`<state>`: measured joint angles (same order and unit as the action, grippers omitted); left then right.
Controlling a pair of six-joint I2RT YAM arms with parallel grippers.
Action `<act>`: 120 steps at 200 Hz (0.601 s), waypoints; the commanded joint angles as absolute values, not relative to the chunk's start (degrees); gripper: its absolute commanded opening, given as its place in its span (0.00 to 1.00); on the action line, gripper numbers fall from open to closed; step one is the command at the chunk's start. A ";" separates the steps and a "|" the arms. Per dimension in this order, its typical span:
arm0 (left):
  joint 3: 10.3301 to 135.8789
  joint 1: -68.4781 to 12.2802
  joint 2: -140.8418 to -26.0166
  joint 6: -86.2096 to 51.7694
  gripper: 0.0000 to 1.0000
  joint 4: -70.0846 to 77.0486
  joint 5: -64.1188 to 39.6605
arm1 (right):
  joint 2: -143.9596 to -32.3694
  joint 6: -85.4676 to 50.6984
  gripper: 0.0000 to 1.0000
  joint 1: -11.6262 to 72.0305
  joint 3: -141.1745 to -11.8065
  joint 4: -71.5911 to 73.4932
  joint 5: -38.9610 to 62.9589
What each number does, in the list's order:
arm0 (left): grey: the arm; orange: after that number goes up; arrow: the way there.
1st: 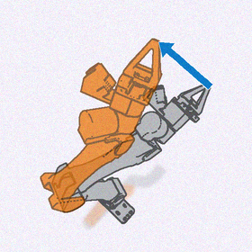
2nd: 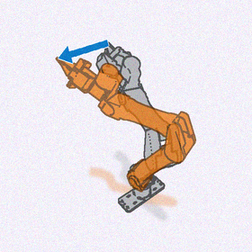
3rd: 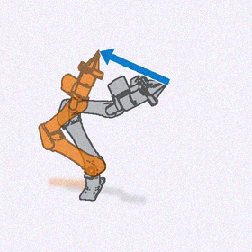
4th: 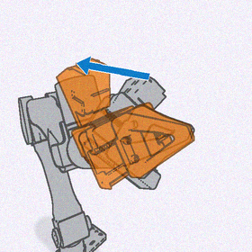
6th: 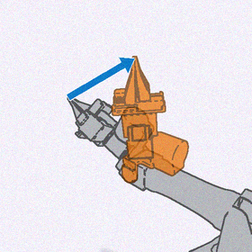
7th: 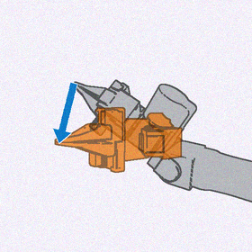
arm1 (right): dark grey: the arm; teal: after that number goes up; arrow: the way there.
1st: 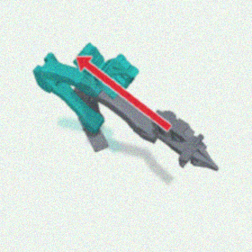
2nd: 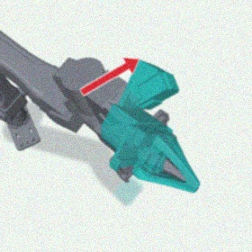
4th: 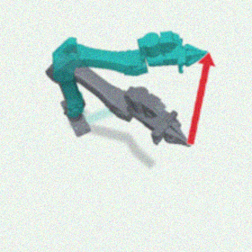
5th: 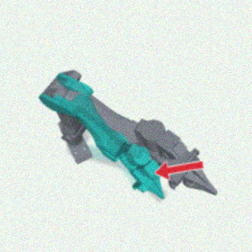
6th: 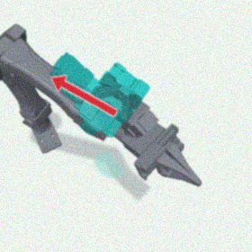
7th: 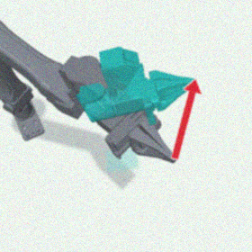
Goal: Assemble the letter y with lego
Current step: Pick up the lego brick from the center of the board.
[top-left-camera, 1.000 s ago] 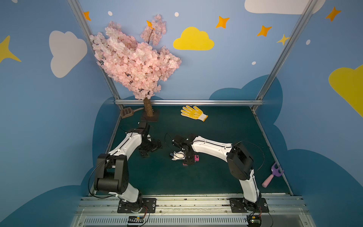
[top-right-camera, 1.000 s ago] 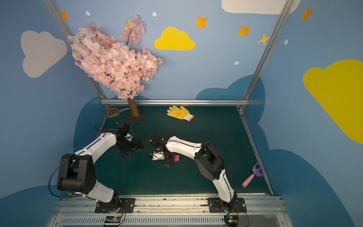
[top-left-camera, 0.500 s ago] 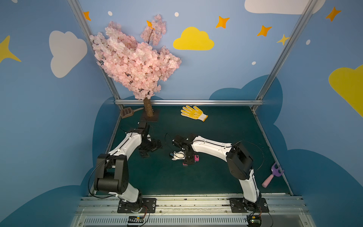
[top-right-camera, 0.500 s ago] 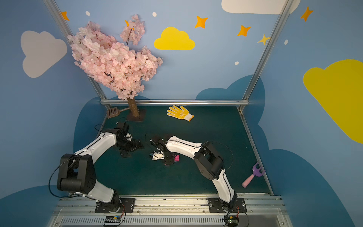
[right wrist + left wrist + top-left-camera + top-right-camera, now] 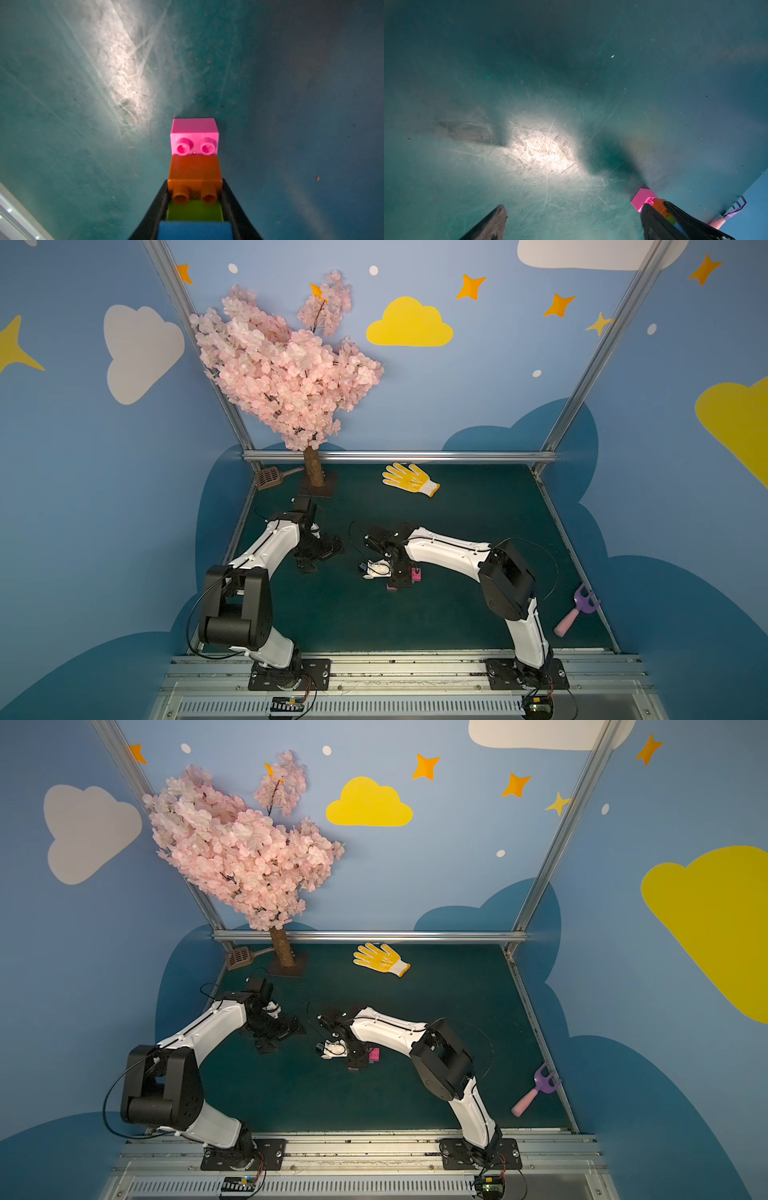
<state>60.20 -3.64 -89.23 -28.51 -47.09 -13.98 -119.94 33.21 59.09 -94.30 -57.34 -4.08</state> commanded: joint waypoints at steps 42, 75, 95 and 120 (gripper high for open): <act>59.52 -3.34 -88.84 -28.35 1.00 -47.55 -14.69 | -122.82 32.27 0.00 60.11 -93.95 -56.45 -2.55; 59.59 -3.34 -88.71 -28.42 1.00 -47.55 -14.46 | -119.76 31.49 0.00 59.70 -93.54 -56.34 -2.24; 59.67 -3.34 -88.63 -28.42 1.00 -47.55 -14.50 | -116.64 30.87 0.00 59.07 -92.88 -55.71 -1.20; 59.56 -3.34 -88.35 -28.35 1.00 -47.37 -14.51 | -112.31 30.02 0.00 58.05 -91.01 -53.77 0.51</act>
<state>60.20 -3.64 -89.23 -28.51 -47.07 -13.98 -118.10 31.59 58.92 -92.58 -55.51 -2.52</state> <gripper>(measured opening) 0.997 0.358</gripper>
